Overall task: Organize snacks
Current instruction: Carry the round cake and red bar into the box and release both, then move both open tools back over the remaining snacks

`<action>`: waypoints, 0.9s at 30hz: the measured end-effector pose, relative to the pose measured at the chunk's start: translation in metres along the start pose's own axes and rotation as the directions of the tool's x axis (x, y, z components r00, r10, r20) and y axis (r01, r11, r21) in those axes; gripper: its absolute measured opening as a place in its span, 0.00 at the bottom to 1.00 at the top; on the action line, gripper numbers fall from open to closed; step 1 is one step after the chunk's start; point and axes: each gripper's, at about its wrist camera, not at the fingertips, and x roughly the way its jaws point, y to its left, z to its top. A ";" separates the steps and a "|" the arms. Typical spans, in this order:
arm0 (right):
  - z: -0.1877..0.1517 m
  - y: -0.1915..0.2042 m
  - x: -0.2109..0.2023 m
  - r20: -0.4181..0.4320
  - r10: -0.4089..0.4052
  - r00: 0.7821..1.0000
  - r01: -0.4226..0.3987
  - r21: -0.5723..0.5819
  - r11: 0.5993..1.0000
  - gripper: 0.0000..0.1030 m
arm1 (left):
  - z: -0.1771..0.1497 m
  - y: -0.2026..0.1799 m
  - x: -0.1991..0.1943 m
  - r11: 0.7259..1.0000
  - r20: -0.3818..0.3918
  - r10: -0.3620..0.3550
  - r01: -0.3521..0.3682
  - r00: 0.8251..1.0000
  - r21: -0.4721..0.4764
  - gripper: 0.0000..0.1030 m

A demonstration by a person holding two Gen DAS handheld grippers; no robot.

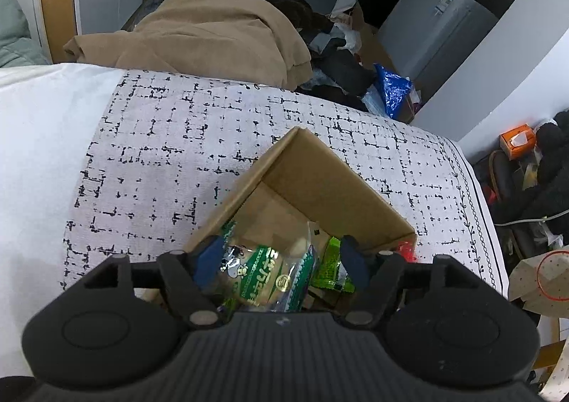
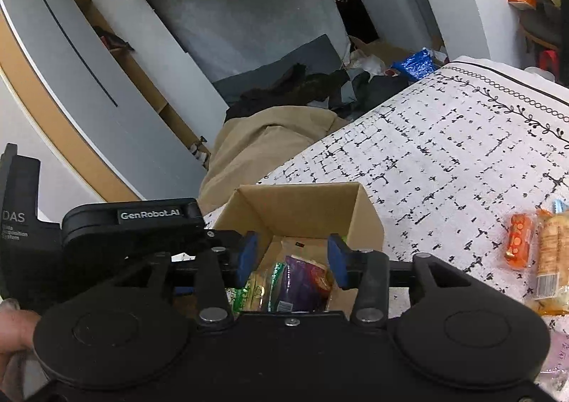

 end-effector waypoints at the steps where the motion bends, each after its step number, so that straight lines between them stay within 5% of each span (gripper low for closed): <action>1: 0.000 -0.001 -0.001 -0.005 -0.004 1.000 0.004 0.004 1.000 0.43 | 0.000 0.000 0.000 1.000 -0.002 0.001 -0.001 1.000 0.000 0.70; 14: 0.005 -0.027 -0.029 -0.067 -0.141 0.988 0.148 0.104 0.984 0.48 | -0.011 -0.004 -0.018 1.000 0.006 0.012 -0.012 1.000 0.010 0.83; 27: -0.003 -0.048 -0.062 -0.077 -0.219 0.973 0.229 0.150 0.962 0.73 | -0.041 -0.038 -0.037 0.995 0.011 -0.018 0.016 1.000 0.093 0.84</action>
